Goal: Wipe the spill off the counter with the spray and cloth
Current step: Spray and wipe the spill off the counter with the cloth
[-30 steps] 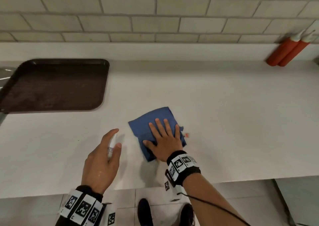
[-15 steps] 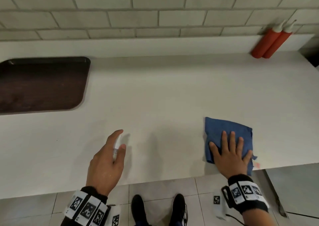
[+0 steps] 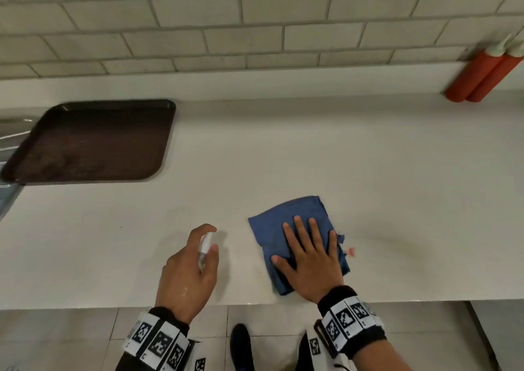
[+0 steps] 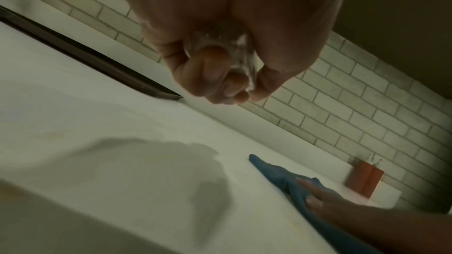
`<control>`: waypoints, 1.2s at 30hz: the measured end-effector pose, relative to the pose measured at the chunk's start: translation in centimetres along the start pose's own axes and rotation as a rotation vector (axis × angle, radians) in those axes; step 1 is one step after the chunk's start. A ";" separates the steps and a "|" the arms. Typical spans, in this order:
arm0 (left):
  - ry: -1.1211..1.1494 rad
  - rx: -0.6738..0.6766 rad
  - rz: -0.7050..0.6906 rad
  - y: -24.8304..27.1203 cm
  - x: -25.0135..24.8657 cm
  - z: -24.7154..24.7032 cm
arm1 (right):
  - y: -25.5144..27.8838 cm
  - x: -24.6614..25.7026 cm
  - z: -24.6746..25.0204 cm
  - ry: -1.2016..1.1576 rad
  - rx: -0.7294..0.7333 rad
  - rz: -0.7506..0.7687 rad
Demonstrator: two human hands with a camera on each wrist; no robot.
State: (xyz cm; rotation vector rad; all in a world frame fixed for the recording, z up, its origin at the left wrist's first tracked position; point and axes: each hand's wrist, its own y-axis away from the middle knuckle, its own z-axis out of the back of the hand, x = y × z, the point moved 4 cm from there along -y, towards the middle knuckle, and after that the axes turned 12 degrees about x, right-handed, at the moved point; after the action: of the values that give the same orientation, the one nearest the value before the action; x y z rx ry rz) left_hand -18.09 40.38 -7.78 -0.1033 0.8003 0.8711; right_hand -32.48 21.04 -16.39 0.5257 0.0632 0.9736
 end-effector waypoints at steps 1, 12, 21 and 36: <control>-0.008 -0.007 0.006 0.2 0.4 0.4 | -1.2 -0.5 0.8 -0.005 0.014 -0.015; -0.015 -0.087 0.033 -0.4 4.0 6.1 | -1.1 9.0 -1.2 0.055 0.034 0.113; 0.066 0.024 -0.036 -2.0 5.3 6.7 | -3.0 8.9 0.0 -0.024 0.019 0.037; 0.000 0.118 -0.161 -3.7 -2.0 0.4 | 5.6 -11.9 0.2 -0.242 0.000 -0.572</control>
State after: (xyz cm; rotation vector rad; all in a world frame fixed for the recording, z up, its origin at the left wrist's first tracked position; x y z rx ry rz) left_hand -15.91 36.81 -7.02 -0.0630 0.8302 0.6701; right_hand -43.49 13.96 -15.82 0.5798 -0.0050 0.3488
